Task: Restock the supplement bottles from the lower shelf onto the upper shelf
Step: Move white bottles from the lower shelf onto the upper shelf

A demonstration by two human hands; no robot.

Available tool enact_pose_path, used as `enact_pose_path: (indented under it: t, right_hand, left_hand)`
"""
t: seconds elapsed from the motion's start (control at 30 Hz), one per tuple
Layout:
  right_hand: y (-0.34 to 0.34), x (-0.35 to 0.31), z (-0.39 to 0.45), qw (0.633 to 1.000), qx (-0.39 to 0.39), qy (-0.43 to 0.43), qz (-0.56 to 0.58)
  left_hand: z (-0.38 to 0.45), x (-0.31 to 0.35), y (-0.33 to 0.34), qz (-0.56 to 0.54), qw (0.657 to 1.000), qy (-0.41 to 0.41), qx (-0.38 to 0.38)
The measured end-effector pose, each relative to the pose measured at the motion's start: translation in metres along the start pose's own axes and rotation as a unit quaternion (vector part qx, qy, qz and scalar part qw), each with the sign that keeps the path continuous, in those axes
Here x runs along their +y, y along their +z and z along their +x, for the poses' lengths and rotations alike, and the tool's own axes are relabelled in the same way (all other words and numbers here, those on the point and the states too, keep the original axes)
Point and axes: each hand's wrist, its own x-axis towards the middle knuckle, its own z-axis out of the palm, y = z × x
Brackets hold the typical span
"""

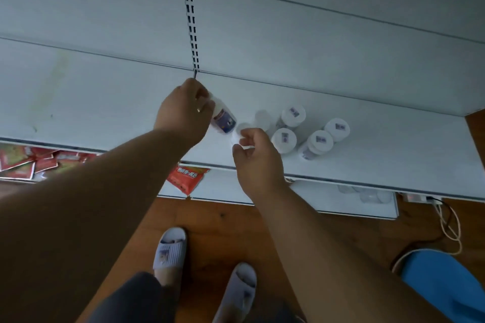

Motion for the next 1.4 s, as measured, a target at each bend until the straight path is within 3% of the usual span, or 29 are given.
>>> enact_pose_path:
  t: [0.13, 0.27, 0.47, 0.73, 1.0, 1.2, 1.4]
  right_hand:
    - [-0.024, -0.041, -0.063, 0.996, -0.067, -0.008, 0.057]
    - [-0.065, -0.08, -0.148, 0.992, -0.066, -0.051, 0.097]
    - [-0.135, -0.111, -0.237, 0.983, -0.059, -0.114, 0.134]
    - [-0.19, -0.169, -0.262, 0.965, 0.028, -0.139, 0.22]
    - [-0.207, -0.221, -0.233, 0.948, 0.092, -0.142, 0.27]
    - [-0.24, -0.227, -0.181, 0.976, 0.129, -0.114, 0.136]
    - [-0.289, -0.224, -0.1, 0.984, 0.121, -0.13, 0.032]
  left_hand:
    - [-0.082, 0.029, -0.077, -0.113, 0.99, -0.084, 0.0]
    - [-0.154, 0.072, -0.146, -0.265, 0.955, -0.13, 0.0]
    - [-0.225, 0.137, -0.216, -0.354, 0.93, -0.095, -0.031]
    - [-0.22, 0.217, -0.266, -0.53, 0.84, -0.071, -0.092]
    - [-0.141, 0.257, -0.302, -0.468, 0.864, 0.03, -0.184]
    - [-0.089, 0.291, -0.281, -0.329, 0.922, 0.11, -0.171]
    - [-0.033, 0.324, -0.239, -0.188, 0.959, 0.157, -0.143]
